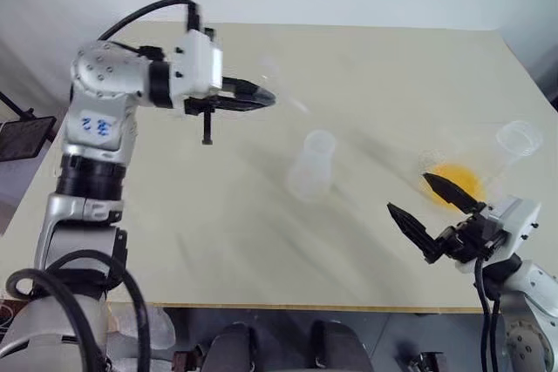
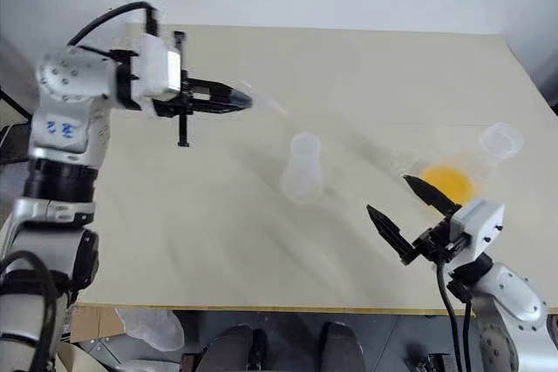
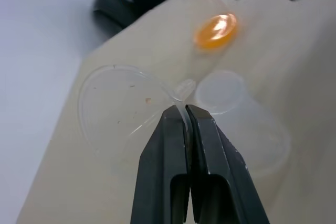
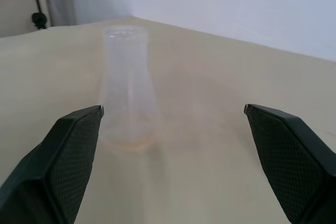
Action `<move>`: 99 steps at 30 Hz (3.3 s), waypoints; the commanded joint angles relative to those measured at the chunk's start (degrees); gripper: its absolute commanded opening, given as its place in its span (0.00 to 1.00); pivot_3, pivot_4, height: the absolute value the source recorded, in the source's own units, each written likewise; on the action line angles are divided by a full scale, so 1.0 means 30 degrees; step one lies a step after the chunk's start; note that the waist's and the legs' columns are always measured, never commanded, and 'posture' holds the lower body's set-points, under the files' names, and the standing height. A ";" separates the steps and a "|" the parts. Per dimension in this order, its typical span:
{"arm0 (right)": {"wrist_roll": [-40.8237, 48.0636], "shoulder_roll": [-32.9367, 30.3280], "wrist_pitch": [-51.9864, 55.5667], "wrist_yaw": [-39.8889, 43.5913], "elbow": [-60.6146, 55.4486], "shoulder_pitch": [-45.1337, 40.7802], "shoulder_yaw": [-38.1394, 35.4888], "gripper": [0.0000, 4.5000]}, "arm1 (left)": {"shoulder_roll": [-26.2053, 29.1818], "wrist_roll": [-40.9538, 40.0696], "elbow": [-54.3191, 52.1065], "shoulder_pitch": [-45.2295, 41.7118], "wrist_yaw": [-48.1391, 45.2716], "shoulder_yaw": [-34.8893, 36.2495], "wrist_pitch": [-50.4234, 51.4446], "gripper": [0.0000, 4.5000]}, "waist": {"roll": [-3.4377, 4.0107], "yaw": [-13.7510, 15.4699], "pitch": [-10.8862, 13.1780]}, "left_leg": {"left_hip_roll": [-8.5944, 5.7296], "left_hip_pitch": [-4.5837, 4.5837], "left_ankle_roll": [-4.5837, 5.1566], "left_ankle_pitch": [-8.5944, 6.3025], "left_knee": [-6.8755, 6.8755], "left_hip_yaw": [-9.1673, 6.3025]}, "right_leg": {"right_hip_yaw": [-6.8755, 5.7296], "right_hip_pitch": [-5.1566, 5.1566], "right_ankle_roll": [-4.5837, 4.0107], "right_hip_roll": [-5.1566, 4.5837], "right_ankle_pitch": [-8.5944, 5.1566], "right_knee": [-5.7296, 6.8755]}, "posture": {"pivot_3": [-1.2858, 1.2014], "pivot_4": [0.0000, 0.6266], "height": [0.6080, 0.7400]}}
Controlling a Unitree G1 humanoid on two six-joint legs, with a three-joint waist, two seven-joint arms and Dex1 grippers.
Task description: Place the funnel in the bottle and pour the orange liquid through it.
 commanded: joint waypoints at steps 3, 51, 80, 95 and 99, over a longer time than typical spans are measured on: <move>-0.0037 0.0443 -0.0705 -0.0495 -0.1175 0.0607 -0.0115 1.00 | -0.0853 0.1441 0.2076 -0.1965 -0.1465 -0.1158 -0.2554 0.01 | 0.0000 -0.0017 0.0000 | 0.0001 -0.0001 0.0004 -0.0002 0.0004 0.0013 | 0.0021 -0.0006 0.0001 -0.0001 0.0000 -0.0002 | 0.52 0.24 1.00; 0.1568 0.1877 -0.1939 -0.2589 -0.0436 0.3059 -0.5081 1.00 | -0.2367 -0.4736 -1.0464 1.4631 0.7903 0.7337 1.0056 0.99 | 0.0000 0.0157 -0.0001 | 0.0050 0.0014 0.0014 -0.0008 0.0017 -0.0196 | 0.0046 0.0007 -0.0002 -0.0041 0.0001 0.0059 | 0.52 0.24 1.00; 0.3445 -0.2797 0.4208 -0.5870 0.4276 -0.2476 -0.6526 1.00 | -0.3860 -0.5802 -1.4761 1.7709 0.8550 0.3902 0.8506 0.99 | 0.0190 -0.0002 -0.0120 | 0.0062 0.0072 0.0042 -0.0017 0.0013 -0.0064 | 0.0205 0.0002 -0.0012 -0.0037 -0.0004 0.0028 | 0.52 0.24 1.00; 0.1468 -0.3200 0.5009 -0.5624 0.6924 -0.7015 -0.4084 1.00 | -0.3838 -0.5794 -1.5940 1.8723 0.9709 0.3795 0.8140 0.99 | 0.0191 0.0039 -0.0120 | 0.0041 0.0058 0.0042 -0.0017 0.0016 -0.0067 | 0.0187 -0.0002 -0.0012 -0.0024 -0.0004 0.0024 | 0.52 0.24 1.00; 0.1111 -0.3142 0.4789 -0.5729 0.7349 -0.7489 -0.3928 1.00 | -0.3776 -0.5828 -1.6023 1.8623 0.9825 0.3856 0.8201 0.99 | 0.0191 0.0035 -0.0121 | 0.0040 0.0056 0.0041 -0.0016 0.0016 -0.0068 | 0.0180 -0.0002 -0.0012 -0.0023 -0.0004 0.0024 | 0.52 0.24 1.00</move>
